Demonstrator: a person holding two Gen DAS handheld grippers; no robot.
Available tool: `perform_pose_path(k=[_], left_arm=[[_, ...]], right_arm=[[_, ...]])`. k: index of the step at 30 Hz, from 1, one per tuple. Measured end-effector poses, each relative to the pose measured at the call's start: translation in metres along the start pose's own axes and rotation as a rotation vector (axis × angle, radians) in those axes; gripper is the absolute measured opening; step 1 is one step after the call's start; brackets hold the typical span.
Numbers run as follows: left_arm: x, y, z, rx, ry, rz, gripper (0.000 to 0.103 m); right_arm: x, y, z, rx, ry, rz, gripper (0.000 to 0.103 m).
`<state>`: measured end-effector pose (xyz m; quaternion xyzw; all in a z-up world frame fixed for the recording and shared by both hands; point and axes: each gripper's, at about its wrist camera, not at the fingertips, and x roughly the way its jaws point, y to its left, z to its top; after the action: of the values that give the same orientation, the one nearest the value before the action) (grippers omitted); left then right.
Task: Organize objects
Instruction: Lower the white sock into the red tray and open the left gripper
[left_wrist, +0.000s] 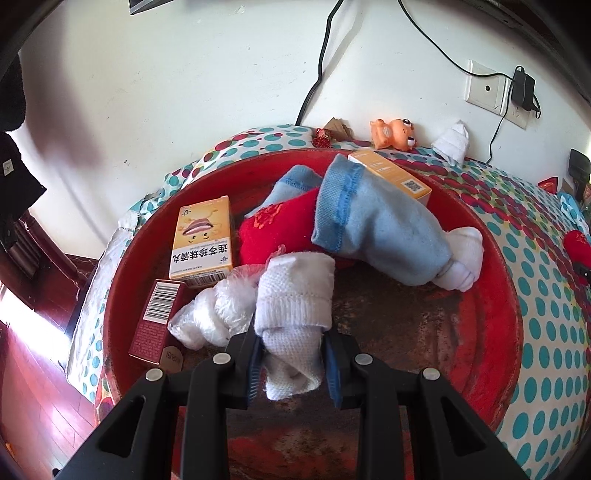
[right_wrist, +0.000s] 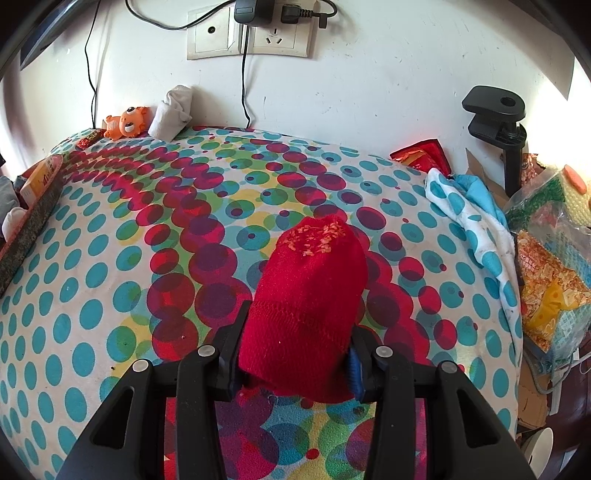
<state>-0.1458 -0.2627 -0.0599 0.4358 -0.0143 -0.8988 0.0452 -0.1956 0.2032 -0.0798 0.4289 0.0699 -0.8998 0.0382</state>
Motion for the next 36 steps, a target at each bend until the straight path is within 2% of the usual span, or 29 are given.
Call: perform_pose_path(k=[7, 12, 19, 26, 36], left_arm=[[0.003, 0.005, -0.002, 0.009, 0.013, -0.002, 0.031], [0.007, 0.011, -0.003, -0.035, 0.057, -0.033, 0.038], [-0.002, 0.017, -0.008, -0.057, 0.039, -0.003, 0.047], [-0.006, 0.02, -0.01, -0.121, 0.048, 0.02, 0.051], [-0.004, 0.009, -0.012, -0.108, 0.062, 0.054, 0.051]], right_arm=[[0.0, 0.0, 0.0, -0.004, -0.002, -0.005, 0.039], [-0.001, 0.008, 0.001, -0.039, -0.011, -0.037, 0.038], [-0.006, 0.026, 0.011, -0.01, -0.025, 0.028, 0.038], [-0.021, 0.079, 0.024, -0.068, -0.065, 0.113, 0.038], [-0.057, 0.193, 0.042, -0.214, -0.124, 0.317, 0.038]])
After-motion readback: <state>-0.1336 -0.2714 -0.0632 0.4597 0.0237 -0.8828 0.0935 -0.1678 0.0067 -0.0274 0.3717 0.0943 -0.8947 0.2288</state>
